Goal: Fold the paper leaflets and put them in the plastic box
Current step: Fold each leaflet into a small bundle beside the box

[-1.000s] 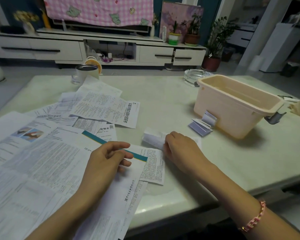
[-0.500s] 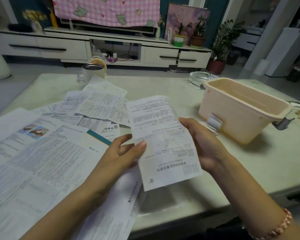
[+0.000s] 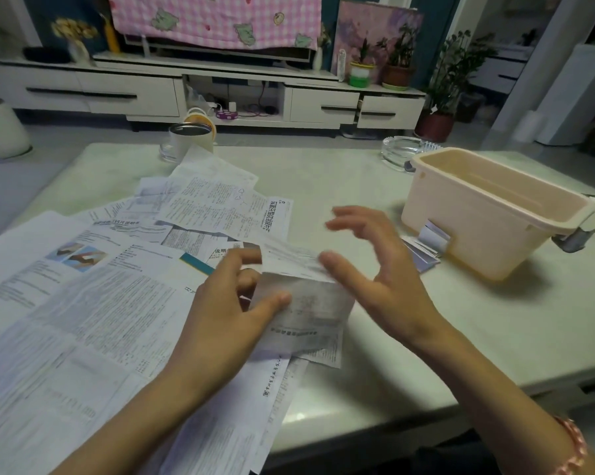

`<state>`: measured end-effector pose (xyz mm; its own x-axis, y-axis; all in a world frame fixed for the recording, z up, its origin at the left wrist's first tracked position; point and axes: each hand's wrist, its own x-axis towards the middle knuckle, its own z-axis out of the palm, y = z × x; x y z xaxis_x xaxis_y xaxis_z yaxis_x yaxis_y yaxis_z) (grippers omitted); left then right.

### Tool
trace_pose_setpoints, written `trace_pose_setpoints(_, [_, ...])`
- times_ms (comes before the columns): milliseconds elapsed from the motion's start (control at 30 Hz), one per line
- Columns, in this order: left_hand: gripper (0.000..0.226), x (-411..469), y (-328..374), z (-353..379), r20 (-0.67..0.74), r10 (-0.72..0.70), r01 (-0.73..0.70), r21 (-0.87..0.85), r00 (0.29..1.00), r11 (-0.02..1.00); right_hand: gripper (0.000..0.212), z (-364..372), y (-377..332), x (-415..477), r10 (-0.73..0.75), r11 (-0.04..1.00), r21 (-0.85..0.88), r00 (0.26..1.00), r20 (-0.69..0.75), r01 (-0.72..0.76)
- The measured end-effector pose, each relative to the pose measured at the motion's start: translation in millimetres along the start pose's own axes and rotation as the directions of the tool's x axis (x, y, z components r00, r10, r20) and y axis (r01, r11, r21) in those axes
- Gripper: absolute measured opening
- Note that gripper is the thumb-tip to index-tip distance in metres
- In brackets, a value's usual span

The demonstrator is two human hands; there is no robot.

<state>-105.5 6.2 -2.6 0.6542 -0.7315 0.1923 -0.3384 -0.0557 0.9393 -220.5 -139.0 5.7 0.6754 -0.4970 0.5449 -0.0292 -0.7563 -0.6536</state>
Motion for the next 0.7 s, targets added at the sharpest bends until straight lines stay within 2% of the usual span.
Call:
trace_pose_setpoints(33, [0.023,-1,1,0,0.026,0.046,-0.046,0.028,0.999,0.999,0.040,-1,-3,-1,-0.034,0.999,-0.006,0.990,0.137,0.035])
trace_pose_setpoints(67, [0.016,-1,2,0,0.046,0.088,-0.091,0.052,0.995,0.995,0.043,-1,-5,-2,-0.012,1.000,0.027,0.968,0.250,0.005])
trace_pose_setpoints(133, [0.009,-2,4,0,0.055,0.139,-0.143,0.076,0.989,0.987,0.034,1,-4,-3,0.030,0.997,0.050,0.933,0.358,-0.052])
trace_pose_setpoints(200, [0.014,-1,5,-2,-0.005,0.157,-0.157,0.073,0.988,0.985,0.012,4,-4,-2,0.061,0.997,0.029,0.941,0.333,-0.075])
trace_pose_setpoints(233, [0.019,0,5,-3,-0.069,0.155,-0.149,0.078,0.986,0.986,0.006,5,-3,-1,0.106,0.989,0.071,0.950,0.292,-0.132])
trace_pose_setpoints(267, [0.024,2,5,-5,-0.136,0.145,-0.133,0.092,0.980,0.987,0.007,4,-4,0,0.172,0.962,0.167,0.952,0.252,-0.218])
trace_pose_setpoints(333, [0.038,5,5,-7,-0.215,0.074,-0.059,0.074,0.974,0.996,0.012,2,-5,3,0.313,0.845,0.385,0.927,0.209,-0.372])
trace_pose_setpoints(400, [0.049,5,7,-8,-0.133,-0.094,0.083,-0.087,0.987,0.993,0.009,3,-8,3,0.422,0.711,0.515,0.876,0.232,-0.479])
trace_pose_setpoints(467, [0.057,5,6,-4,0.048,-0.234,0.238,-0.271,0.971,0.933,0.012,7,-10,2,0.486,0.632,0.551,0.832,0.268,-0.546])
trace_pose_setpoints(533, [0.050,3,5,0,0.129,-0.264,0.292,-0.320,0.956,0.901,0.013,12,-12,1,0.517,0.594,0.560,0.807,0.285,-0.578])
trace_pose_setpoints(700, [0.012,2,3,-1,0.009,-0.219,0.215,-0.234,0.976,0.948,0.028,13,-17,1,0.514,0.535,0.602,0.794,0.324,-0.593])
